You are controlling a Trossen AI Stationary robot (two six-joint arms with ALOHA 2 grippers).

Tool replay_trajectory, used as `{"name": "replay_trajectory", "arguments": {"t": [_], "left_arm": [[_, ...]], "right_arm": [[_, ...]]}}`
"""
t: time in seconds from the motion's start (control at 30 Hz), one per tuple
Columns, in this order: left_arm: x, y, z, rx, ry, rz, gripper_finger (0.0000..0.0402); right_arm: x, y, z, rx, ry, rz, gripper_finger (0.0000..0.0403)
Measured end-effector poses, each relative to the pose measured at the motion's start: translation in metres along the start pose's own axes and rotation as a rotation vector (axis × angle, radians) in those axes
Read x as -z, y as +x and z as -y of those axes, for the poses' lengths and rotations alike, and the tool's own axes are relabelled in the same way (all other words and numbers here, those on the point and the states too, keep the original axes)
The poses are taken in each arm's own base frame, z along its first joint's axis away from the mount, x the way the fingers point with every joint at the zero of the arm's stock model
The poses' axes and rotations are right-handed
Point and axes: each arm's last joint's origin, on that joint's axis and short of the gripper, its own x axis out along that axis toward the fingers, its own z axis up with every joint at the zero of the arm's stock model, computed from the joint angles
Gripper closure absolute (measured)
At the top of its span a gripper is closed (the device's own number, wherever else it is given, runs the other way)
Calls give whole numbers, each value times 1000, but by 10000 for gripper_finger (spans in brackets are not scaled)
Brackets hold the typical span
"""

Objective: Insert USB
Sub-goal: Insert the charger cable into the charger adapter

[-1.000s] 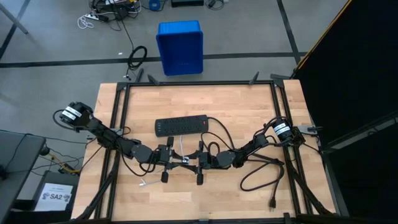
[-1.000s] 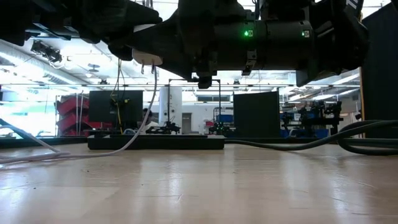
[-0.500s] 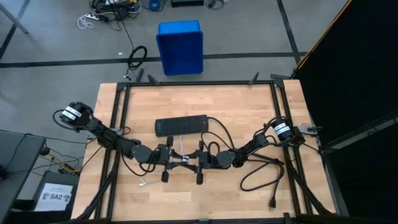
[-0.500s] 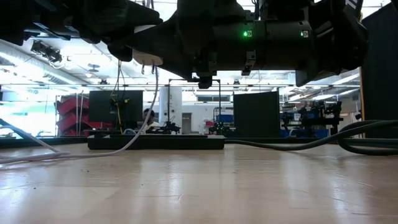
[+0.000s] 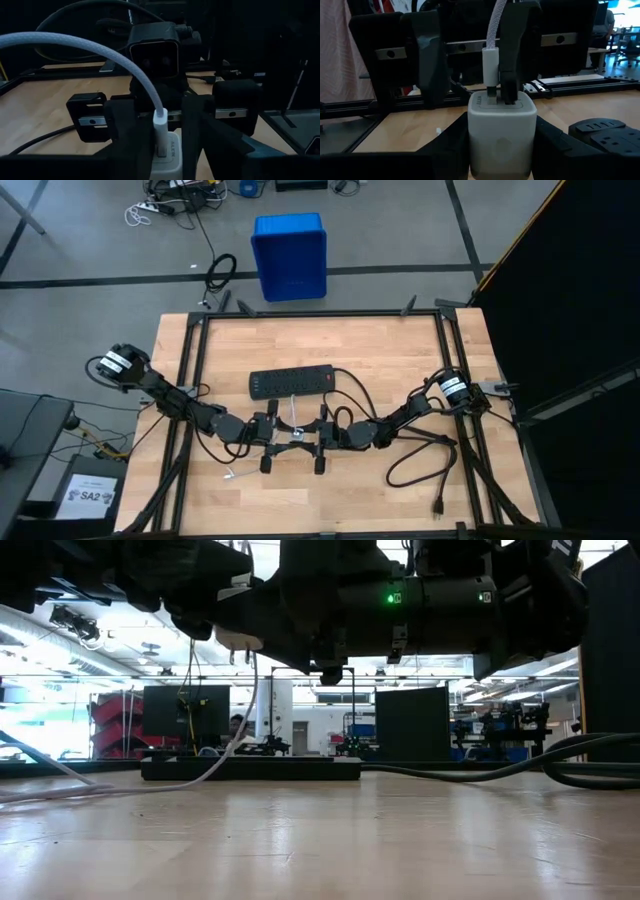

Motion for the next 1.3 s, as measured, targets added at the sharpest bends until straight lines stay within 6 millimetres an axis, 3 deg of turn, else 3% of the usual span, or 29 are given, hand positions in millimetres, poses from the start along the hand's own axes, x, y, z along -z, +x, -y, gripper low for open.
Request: {"name": "replay_trajectory", "arguments": {"t": [0.87,1.3], "left_arm": [[2,0,-3,-95,1,-10,164],[-4,-7,-5,-80,19,-46,151]], "right_arm": [[-2,0,-1,-10,1,3,285],[-2,0,-1,-6,1,2,285]]}}
